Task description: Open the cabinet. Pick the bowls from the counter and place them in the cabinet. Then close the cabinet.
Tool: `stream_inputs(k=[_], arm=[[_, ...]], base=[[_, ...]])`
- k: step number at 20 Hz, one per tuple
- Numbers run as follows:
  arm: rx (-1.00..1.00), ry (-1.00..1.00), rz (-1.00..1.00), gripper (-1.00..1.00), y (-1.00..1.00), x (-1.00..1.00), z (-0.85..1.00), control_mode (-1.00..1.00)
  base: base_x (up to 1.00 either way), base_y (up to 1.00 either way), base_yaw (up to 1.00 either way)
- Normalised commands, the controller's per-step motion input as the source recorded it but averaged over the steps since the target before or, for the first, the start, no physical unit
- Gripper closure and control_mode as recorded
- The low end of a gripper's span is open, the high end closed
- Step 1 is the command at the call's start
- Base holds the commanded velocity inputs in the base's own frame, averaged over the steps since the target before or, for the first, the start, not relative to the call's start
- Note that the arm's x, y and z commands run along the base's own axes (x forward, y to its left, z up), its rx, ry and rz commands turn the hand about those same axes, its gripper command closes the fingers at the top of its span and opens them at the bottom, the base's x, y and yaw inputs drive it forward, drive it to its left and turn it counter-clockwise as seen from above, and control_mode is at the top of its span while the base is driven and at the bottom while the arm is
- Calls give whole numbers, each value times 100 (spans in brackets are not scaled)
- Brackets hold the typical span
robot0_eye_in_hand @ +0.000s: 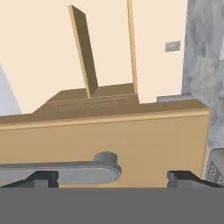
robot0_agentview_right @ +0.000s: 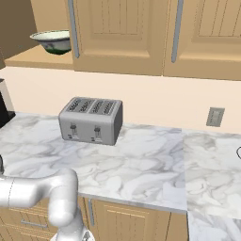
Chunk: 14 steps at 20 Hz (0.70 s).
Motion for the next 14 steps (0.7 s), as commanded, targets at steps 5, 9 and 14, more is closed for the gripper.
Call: stream_inputs(k=[5,9,14], arm=[[18,-13,-6,-100,-93,-4,0,-100],[27,-11,-6,-100,-100,-2,0,-100],[32,-7,-1,-100,-100,46,-19,-100]], base=[[0,0,0],[0,0,0],[0,0,0]])
